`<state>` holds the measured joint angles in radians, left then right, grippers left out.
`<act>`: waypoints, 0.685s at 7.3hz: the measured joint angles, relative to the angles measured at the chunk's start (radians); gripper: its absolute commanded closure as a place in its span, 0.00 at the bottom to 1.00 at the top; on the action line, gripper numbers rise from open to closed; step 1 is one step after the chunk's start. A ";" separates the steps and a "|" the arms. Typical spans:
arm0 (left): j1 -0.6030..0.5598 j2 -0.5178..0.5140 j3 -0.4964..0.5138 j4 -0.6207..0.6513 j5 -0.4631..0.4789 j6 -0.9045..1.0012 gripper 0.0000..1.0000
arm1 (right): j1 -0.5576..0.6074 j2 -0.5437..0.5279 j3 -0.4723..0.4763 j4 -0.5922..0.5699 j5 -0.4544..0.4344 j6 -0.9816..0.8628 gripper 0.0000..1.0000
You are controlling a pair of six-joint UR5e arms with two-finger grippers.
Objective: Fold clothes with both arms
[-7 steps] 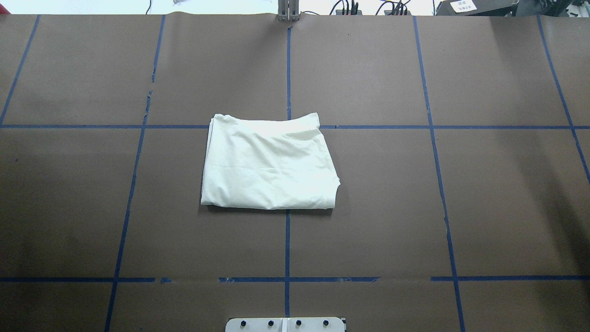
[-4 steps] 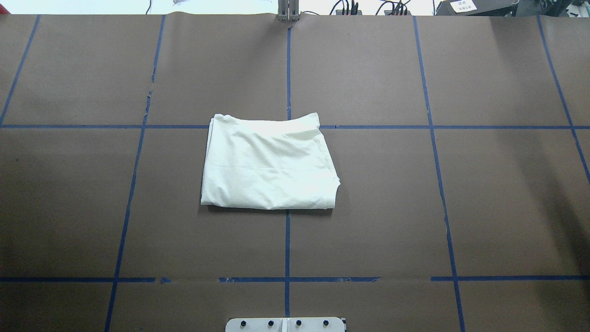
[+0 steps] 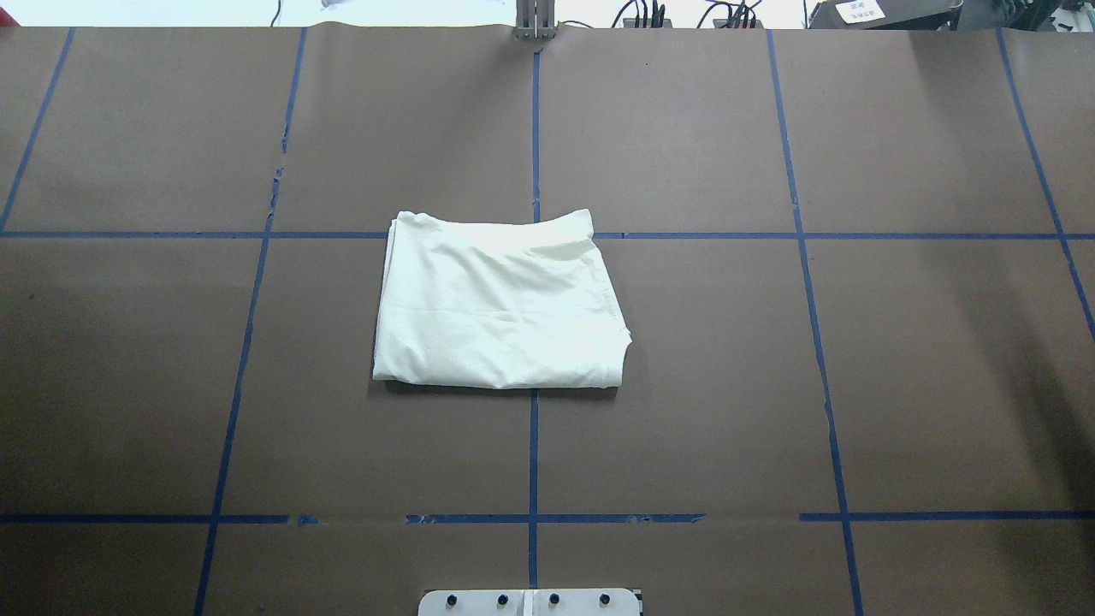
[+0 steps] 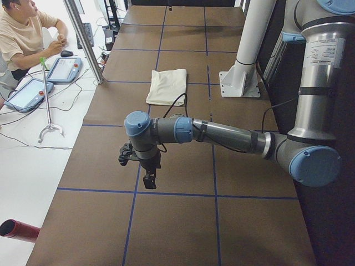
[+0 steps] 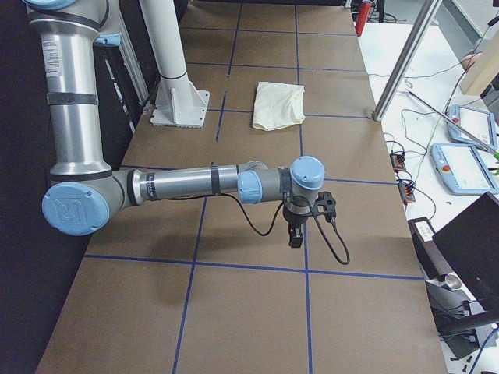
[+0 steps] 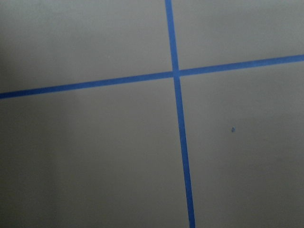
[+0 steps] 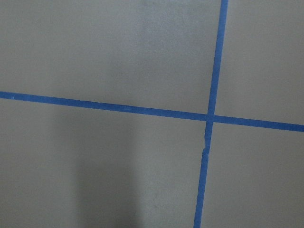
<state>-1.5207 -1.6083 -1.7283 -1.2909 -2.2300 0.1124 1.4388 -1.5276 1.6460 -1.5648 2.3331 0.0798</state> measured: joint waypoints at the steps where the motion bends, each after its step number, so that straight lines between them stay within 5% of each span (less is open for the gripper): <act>1: 0.000 -0.001 0.004 0.008 0.000 0.002 0.00 | 0.000 0.000 0.001 0.000 0.000 0.000 0.00; 5: -0.001 0.007 0.014 -0.033 -0.012 0.001 0.00 | 0.000 0.002 0.002 0.000 0.000 0.000 0.00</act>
<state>-1.5221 -1.6016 -1.7138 -1.3243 -2.2423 0.1137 1.4388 -1.5252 1.6480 -1.5647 2.3332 0.0798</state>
